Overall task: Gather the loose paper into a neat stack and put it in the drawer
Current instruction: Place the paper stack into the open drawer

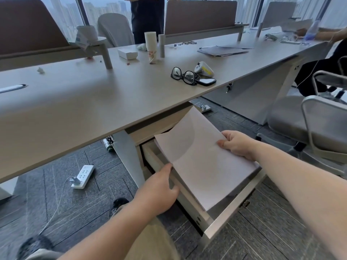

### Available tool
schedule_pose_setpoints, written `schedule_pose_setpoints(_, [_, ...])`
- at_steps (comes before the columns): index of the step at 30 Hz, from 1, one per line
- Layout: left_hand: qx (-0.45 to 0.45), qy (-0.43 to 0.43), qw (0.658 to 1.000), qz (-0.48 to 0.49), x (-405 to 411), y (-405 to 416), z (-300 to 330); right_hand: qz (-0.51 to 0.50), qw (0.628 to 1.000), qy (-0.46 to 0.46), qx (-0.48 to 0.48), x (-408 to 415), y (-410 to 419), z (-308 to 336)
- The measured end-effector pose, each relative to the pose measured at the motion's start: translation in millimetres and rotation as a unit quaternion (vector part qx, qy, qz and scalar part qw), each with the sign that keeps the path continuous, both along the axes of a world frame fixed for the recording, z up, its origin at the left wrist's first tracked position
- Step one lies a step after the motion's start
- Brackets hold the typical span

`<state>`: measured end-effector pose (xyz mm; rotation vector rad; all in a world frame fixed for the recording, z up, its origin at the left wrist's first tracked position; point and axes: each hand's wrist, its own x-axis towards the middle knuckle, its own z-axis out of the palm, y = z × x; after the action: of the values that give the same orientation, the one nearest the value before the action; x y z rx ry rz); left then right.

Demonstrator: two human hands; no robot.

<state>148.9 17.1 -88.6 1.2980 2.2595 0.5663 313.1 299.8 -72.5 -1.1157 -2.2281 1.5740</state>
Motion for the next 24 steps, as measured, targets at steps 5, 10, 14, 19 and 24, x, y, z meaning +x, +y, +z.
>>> schedule_pose_setpoints(5, [-0.009,0.065,0.997,-0.042,2.1,-3.2,-10.3,-0.004,0.997,-0.056,0.056,-2.1,7.0,-4.5])
schedule_pose_setpoints(10, [-0.026,0.083,0.995,-0.053,-1.0,-0.8,-16.4,-0.01,0.996,-0.073,0.051,-11.0,-6.5,-9.3])
schedule_pose_setpoints(14, [-0.021,0.095,0.994,-0.053,-2.0,1.4,-19.6,-0.006,0.991,-0.103,0.08,-20.6,-11.6,-17.8])
schedule_pose_setpoints(19, [0.006,0.093,0.994,-0.051,-3.6,1.2,-23.5,0.012,0.972,-0.182,0.15,-32.6,-16.5,-17.6])
schedule_pose_setpoints(24, [0.025,0.073,0.996,-0.048,-3.7,-0.2,-22.6,0.017,0.964,-0.222,0.144,-38.1,-21.1,-28.1])
